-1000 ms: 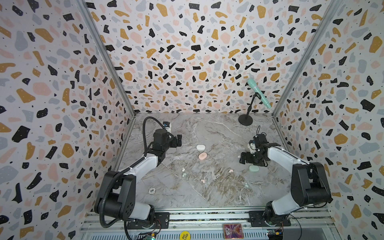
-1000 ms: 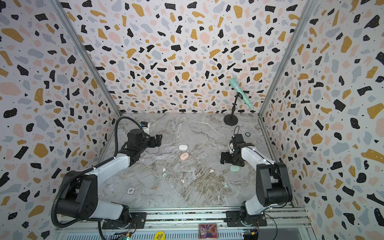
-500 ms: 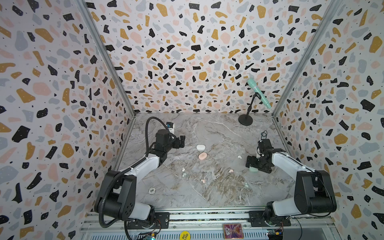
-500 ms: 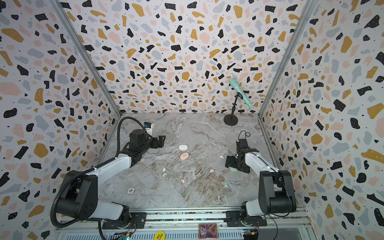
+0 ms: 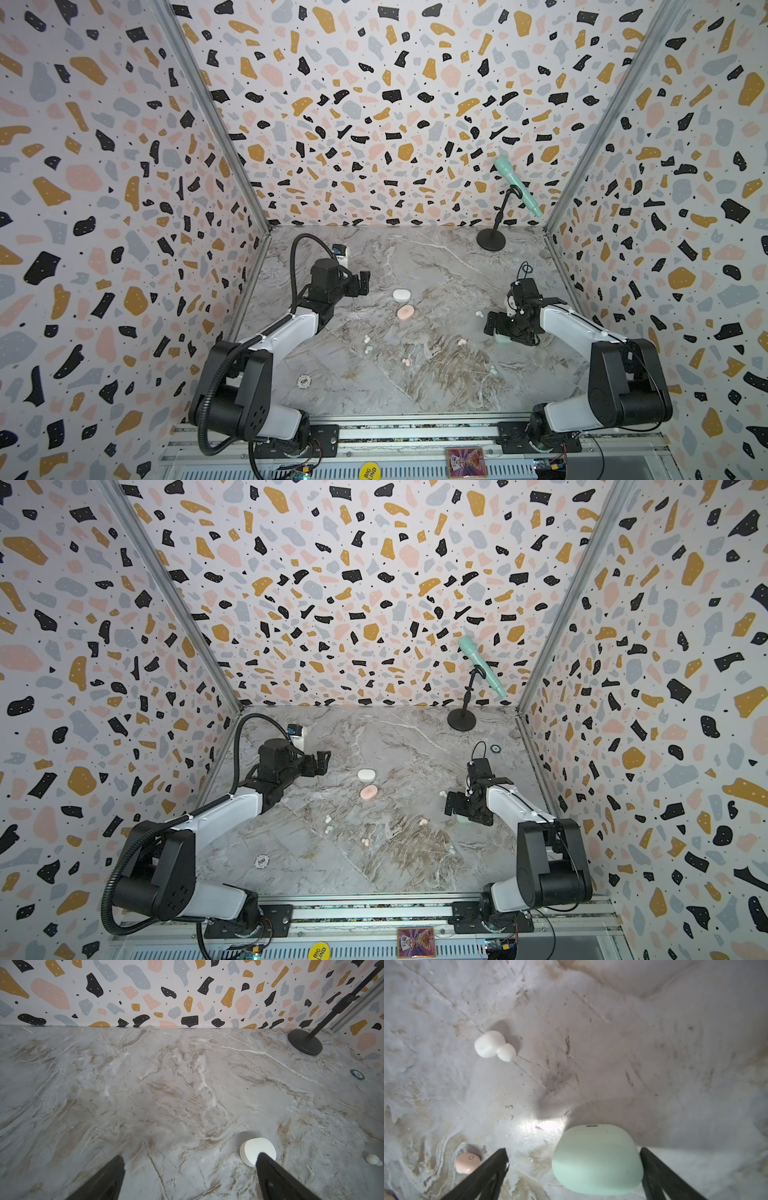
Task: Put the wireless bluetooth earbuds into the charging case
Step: 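Close the right gripper on the mint-green case and lift it, then carry the green case toward the left gripper while the left gripper reaches toward it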
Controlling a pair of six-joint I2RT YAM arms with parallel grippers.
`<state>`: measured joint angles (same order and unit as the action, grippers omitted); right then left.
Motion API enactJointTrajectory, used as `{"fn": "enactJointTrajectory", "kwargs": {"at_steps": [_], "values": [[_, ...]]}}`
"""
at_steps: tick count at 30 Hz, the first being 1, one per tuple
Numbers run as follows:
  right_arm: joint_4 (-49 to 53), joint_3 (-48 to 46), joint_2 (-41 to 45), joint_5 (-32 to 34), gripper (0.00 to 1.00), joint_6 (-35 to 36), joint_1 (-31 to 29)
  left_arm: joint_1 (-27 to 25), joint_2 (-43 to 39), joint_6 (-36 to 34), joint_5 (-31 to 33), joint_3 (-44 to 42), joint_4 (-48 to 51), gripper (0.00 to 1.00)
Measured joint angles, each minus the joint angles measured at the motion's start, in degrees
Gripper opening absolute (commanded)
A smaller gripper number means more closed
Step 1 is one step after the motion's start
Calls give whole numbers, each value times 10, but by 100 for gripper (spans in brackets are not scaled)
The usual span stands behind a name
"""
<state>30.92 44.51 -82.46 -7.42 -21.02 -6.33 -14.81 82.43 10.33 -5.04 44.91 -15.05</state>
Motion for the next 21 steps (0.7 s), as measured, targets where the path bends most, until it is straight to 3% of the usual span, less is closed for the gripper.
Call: {"fn": "enactJointTrajectory", "kwargs": {"at_steps": [9,21], "values": [[6,0,0,52,87,-6,-17,0,5,0,-1,1,0,100],[6,0,-1,72,71,-3,-30,-1,5,0,-1,1,0,100]]}}
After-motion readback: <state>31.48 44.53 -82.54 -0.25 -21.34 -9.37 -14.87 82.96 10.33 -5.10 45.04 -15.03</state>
